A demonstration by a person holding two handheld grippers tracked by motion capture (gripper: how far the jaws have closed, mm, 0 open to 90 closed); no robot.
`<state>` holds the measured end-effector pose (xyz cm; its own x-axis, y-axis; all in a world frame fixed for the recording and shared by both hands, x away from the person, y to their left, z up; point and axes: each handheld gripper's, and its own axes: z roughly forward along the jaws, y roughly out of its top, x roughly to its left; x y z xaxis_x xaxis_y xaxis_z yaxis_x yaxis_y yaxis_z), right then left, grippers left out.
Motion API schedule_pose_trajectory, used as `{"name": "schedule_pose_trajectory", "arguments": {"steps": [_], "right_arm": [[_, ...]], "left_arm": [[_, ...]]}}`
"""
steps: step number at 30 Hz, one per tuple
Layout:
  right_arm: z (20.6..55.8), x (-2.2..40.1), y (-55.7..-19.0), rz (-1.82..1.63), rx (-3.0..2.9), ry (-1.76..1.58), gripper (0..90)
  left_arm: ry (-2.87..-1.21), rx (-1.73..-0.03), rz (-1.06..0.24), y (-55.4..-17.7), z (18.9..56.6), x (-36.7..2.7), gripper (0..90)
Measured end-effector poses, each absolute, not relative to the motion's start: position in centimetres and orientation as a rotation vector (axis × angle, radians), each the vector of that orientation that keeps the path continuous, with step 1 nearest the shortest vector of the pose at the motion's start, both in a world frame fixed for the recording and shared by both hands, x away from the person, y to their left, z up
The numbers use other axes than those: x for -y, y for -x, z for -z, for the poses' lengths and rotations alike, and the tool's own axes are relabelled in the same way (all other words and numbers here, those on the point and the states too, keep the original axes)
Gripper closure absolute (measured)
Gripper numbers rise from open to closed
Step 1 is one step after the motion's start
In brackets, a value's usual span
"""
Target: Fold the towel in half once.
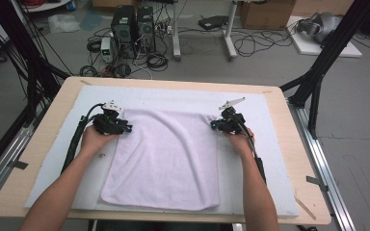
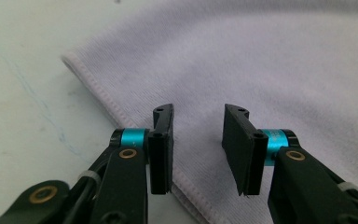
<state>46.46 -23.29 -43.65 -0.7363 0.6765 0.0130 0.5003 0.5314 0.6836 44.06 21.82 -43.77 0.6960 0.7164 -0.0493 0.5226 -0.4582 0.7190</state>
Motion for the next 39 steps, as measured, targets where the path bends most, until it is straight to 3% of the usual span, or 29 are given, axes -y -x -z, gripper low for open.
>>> {"name": "schedule_pose_trajectory", "arguments": {"steps": [6,8,12,18,31,34,39], "right_arm": [[43.0,24.5,-46.6,-1.014,-2.467,-1.065,84.7],[42.9,24.3,-46.5,-1.066,-2.486,-1.051,73.6],[42.6,24.3,-46.4,-1.119,-2.474,-1.052,62.0],[42.0,24.3,-46.5,-1.235,-2.440,-1.054,51.8],[40.9,25.0,-46.1,-1.313,-2.426,-1.050,45.7],[39.5,25.1,-46.7,-1.306,-2.473,-1.125,39.5],[37.8,24.9,-46.8,-1.286,-2.455,-1.077,38.2]], "left_arm": [[-2.157,-0.942,-0.340,-44.1,43.6,-22.0,63.4],[-2.148,-0.940,-0.352,-44.1,43.5,-22.1,62.8],[-2.092,-0.943,-0.363,-44.1,42.9,-22.5,61.0],[-2.030,-0.956,-0.379,-44.1,42.2,-23.4,59.5],[-2.004,-0.911,-0.350,-45.0,39.6,-23.1,55.0],[-2.011,-0.906,-0.356,-45.3,38.8,-22.8,54.3],[-2.012,-0.910,-0.345,-45.4,38.7,-22.9,52.9]]}}
